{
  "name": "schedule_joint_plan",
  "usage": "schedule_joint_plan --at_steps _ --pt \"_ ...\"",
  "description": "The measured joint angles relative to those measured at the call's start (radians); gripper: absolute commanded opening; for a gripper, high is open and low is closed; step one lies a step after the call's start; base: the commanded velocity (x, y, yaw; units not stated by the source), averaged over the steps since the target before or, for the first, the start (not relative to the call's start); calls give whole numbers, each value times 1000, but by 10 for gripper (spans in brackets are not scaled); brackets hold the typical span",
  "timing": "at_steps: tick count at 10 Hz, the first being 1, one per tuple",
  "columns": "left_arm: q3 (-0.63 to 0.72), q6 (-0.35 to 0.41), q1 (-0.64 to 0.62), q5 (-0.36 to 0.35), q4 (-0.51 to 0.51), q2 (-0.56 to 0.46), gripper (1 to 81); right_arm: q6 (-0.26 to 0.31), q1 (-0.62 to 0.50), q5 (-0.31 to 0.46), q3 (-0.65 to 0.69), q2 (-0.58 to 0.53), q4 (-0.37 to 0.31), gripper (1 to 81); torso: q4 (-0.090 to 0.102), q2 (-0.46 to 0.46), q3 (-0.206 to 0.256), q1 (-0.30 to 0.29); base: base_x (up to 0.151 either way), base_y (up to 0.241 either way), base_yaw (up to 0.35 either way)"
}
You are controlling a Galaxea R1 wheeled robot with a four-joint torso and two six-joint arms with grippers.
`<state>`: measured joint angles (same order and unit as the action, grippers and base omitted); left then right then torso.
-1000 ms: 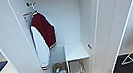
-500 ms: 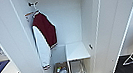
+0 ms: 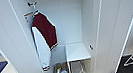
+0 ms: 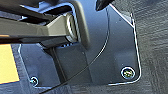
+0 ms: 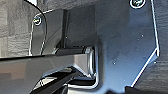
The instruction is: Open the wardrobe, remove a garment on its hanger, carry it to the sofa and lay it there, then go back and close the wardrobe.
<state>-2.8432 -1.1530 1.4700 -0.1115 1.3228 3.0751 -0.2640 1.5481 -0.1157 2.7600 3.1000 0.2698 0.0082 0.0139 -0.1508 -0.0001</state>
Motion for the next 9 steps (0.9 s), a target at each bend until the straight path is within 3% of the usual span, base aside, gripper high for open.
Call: schedule_joint_plan --at_steps 6,9 --pt "0 0 -2 -1 -2 0 811 0 1 -3 0 0 0 811 0 0 0 0 68 0 0" --pt "0 0 -5 0 -2 0 811 1 -2 -3 1 0 0 811 0 0 0 1 0 0 0"
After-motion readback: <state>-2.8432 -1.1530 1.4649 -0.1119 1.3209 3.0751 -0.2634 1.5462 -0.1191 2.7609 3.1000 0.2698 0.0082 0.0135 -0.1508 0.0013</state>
